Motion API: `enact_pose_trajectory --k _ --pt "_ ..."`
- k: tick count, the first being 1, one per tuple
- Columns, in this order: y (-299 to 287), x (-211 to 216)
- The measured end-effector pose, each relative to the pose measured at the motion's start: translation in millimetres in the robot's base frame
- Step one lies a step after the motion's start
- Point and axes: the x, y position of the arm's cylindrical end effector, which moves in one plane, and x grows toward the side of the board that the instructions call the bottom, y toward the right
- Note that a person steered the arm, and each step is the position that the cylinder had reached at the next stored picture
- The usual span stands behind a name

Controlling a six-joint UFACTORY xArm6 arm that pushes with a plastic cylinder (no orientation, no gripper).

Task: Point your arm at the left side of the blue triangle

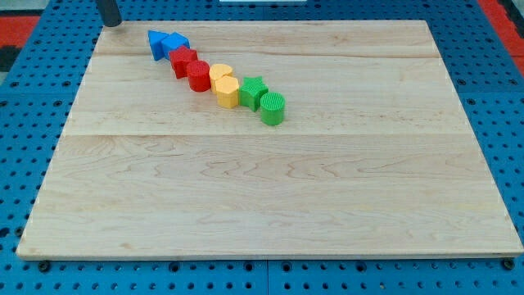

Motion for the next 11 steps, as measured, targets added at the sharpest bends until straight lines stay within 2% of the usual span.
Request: enact_pose_trajectory --k 7,8,9,10,11 --pt "5.2 17.2" --pt "38.3 62.6" --pt "60.2 79.1" --pt "60.2 85.2" --pt "50.9 117.3"
